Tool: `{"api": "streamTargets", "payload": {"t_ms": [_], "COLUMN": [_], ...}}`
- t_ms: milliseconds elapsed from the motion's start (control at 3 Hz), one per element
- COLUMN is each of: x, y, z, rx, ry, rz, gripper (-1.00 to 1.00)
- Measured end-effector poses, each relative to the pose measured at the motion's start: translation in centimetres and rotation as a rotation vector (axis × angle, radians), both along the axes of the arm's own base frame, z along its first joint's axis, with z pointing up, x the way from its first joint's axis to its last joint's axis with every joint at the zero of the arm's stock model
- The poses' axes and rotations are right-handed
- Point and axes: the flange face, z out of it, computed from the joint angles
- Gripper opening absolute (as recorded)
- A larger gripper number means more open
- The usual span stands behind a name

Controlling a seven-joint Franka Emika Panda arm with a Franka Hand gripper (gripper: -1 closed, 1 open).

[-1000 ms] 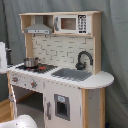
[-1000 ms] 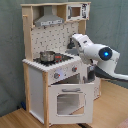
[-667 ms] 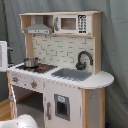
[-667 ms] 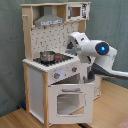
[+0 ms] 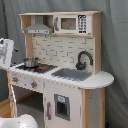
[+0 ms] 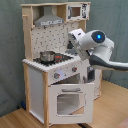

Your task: Play with the kitchen

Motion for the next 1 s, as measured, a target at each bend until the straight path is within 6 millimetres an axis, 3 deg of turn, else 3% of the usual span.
{"api": "streamTargets", "payload": {"t_ms": [1000], "x": [5.1], "y": [-4.5], "z": [3.5], "rx": [0.017], "ry": [0.285], "rz": [0.048], "gripper": [1.00]}}
